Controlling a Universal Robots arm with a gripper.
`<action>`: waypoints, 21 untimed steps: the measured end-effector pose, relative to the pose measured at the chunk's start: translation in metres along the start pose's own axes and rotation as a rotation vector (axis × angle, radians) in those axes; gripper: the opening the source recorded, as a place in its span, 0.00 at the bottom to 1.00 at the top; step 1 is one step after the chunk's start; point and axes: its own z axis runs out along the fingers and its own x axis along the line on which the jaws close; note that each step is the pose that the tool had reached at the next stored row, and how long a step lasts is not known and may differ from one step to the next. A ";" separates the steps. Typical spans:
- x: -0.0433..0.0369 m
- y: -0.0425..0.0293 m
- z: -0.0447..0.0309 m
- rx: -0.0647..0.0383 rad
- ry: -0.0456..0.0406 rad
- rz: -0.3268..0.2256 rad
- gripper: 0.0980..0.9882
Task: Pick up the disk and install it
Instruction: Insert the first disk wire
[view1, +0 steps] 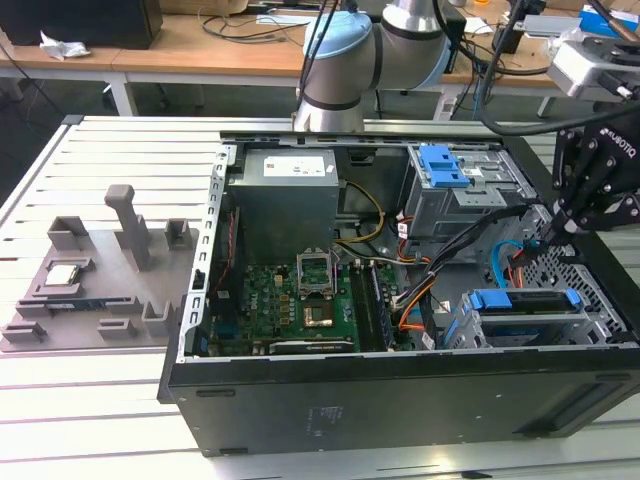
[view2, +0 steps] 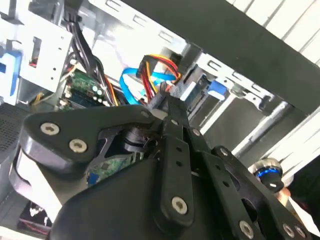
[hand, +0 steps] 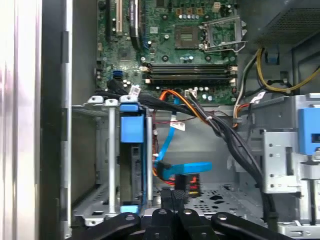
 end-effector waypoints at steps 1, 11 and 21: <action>0.0000 0.0000 -0.0001 0.000 0.0002 0.000 0.01; -0.0032 0.0005 0.0034 0.000 0.0215 0.001 0.30; -0.0130 0.0032 0.0182 0.001 0.0389 0.002 0.30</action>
